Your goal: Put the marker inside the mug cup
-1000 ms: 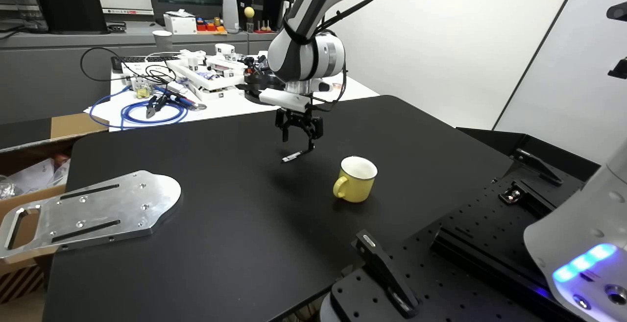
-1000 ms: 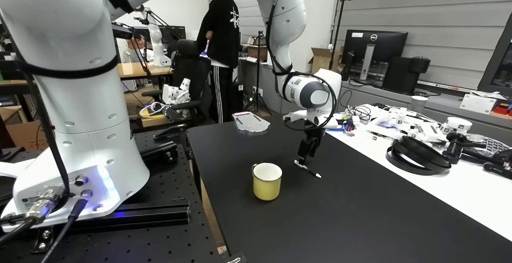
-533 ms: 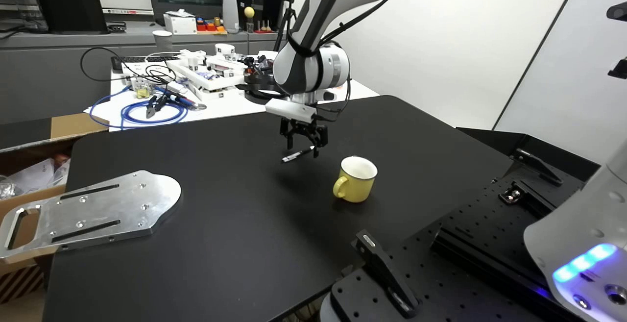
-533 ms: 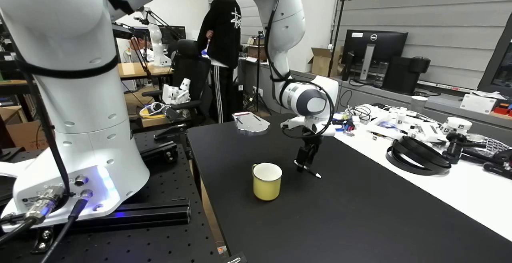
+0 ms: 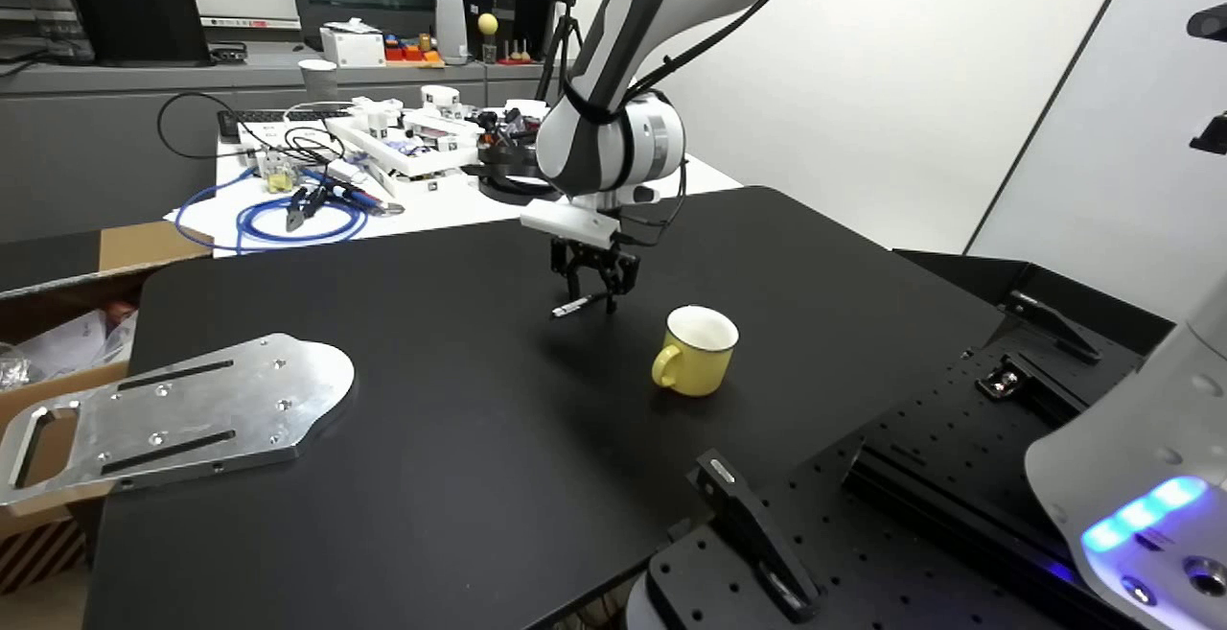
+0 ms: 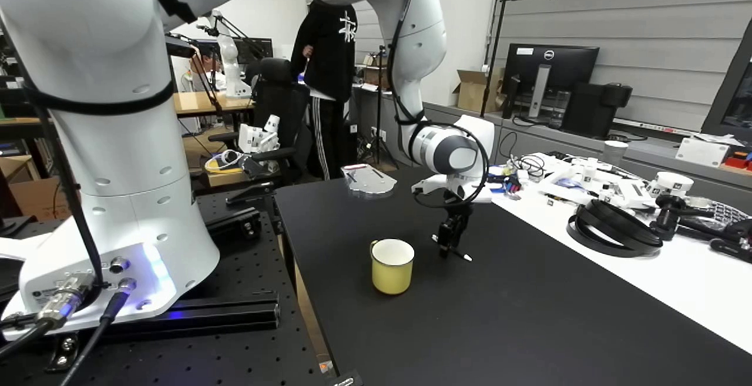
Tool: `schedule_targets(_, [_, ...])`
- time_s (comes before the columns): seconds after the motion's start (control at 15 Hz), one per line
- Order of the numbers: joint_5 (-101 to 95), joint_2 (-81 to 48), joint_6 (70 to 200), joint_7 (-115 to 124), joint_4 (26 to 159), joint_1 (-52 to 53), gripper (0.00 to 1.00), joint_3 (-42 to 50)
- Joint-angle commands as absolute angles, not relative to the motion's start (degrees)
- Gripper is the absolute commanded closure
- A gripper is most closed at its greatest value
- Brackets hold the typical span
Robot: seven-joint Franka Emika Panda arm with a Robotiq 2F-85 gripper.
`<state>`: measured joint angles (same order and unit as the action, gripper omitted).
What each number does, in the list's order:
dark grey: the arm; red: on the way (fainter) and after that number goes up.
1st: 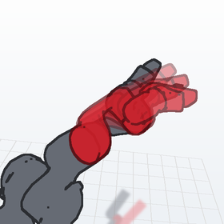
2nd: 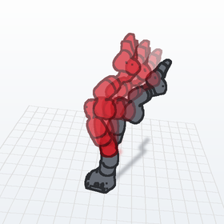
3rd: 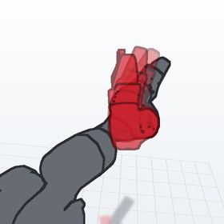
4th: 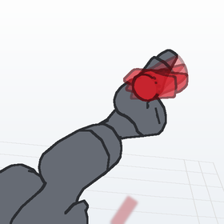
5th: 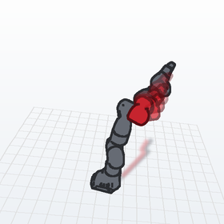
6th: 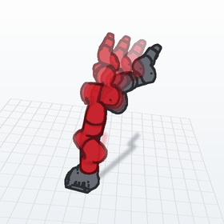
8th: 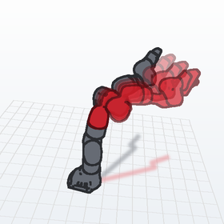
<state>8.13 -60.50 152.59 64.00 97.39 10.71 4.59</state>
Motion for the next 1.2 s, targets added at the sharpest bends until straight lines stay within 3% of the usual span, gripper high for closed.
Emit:
schedule_targets(0.0, [8.82,-60.78,152.66,65.08,97.15,12.30,0.61,6.24])
schedule_targets(0.4, [8.76,-60.56,150.67,66.53,96.71,13.47,0.98,7.90])
schedule_targets(1.13, [7.42,-55.63,139.87,69.62,93.29,12.69,0.96,10.06])
